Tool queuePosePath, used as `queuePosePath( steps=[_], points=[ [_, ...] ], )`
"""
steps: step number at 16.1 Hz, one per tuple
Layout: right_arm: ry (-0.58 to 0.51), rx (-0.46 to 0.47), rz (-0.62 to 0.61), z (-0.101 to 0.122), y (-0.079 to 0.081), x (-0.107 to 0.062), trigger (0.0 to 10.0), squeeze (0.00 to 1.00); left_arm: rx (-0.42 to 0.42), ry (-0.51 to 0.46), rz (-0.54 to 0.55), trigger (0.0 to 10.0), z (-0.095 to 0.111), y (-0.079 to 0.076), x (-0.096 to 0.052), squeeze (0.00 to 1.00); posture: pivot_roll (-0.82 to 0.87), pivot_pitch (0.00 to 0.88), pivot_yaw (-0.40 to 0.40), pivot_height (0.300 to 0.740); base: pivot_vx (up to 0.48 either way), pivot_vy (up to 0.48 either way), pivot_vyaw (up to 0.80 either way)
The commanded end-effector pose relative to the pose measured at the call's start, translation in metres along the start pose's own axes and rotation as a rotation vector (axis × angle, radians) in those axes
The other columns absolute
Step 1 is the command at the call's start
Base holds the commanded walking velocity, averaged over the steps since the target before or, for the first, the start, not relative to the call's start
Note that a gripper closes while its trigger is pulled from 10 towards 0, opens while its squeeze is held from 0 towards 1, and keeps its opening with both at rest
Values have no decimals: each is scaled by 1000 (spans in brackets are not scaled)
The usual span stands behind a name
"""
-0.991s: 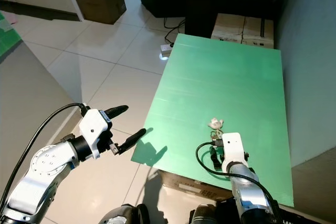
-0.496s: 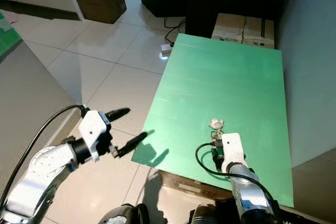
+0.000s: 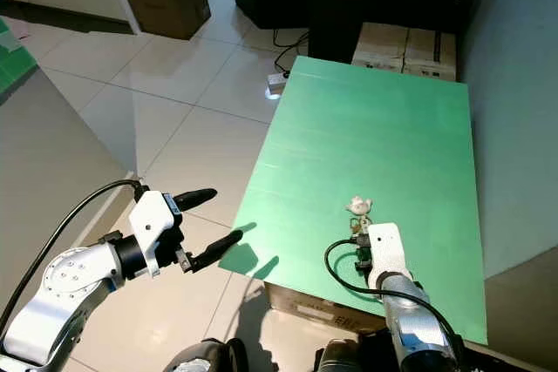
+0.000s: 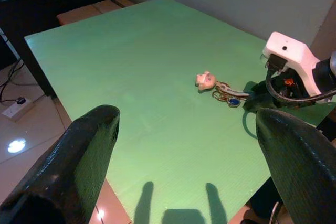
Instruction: Hang keys on a hook
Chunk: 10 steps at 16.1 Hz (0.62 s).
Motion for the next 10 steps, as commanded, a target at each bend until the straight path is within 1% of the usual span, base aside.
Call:
queuePosePath(
  steps=[1,6,10],
  points=[
    [19,7,2,-5,0,-1,0,0,13,13,0,10000,-1,1,-2,0,-41,136,109,740,0,0,0],
    [14,11,-1,-5,0,-1,0,0,15,8,-2,10000,-1,-1,1,0,-41,137,111,740,0,0,0],
    [-5,14,-11,1,-3,-1,0,0,19,5,6,10000,-1,0,2,0,-44,131,113,740,0,0,0]
  ],
)
Point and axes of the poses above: a point about 5 cm out from each wrist's last joint towards the gripper, its own x axis pointing out of the wrist towards the gripper, its own z axis along the axis of the wrist's last joint, y = z × x, the point moved 4 cm from there along x, pointing out of the wrist towards the gripper, and after that the axes turned 5 degrees about -x, right-handed, at the moved point
